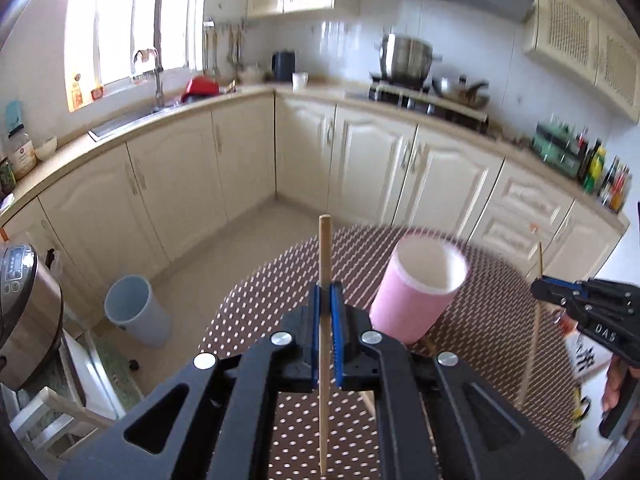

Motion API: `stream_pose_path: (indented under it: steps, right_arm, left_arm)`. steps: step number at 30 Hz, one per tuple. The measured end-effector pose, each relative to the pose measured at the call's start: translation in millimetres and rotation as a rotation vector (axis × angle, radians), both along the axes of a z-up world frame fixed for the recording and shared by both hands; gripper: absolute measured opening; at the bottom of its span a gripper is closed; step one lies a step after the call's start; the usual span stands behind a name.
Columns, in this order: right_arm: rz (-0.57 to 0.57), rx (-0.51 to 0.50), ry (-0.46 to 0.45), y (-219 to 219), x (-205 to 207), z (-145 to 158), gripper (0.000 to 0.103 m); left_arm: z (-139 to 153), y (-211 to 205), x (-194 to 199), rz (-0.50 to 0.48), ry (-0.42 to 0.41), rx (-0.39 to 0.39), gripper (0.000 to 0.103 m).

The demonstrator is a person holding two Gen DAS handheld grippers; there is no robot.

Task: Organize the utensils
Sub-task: 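Lift both held chopsticks over the pink cup while both grippers open to drop them in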

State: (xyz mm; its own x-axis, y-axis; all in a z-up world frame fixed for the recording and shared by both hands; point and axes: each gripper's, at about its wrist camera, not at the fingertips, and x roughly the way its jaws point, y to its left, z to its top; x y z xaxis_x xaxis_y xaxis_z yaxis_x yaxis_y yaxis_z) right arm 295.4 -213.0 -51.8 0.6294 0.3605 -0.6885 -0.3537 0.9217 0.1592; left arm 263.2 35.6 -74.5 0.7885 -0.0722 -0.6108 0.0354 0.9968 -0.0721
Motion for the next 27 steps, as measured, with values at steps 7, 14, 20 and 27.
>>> stream_pose_path:
  steps: [7, 14, 20, 27]
  right_arm:
    - [-0.003, 0.051, -0.175, 6.7, -23.6, 57.1, 0.006]
    - [-0.016, 0.115, -0.274, 2.6, -24.3, 100.8, 0.006]
    - [-0.040, 0.153, -0.361, 16.4, -13.0, 122.2, 0.006]
    - [-0.066, 0.138, -0.410, 30.8, 7.0, 117.1, 0.006]
  left_arm:
    - [52.6, -29.4, -20.0, -0.040, -0.152, -0.033, 0.006]
    - [89.7, -60.1, -6.0, -0.049, -0.257, -0.075, 0.006]
    - [106.5, -75.1, 18.1, -0.016, -0.321, -0.102, 0.006]
    - [105.8, -80.1, 46.2, 0.010, -0.349, -0.135, 0.006]
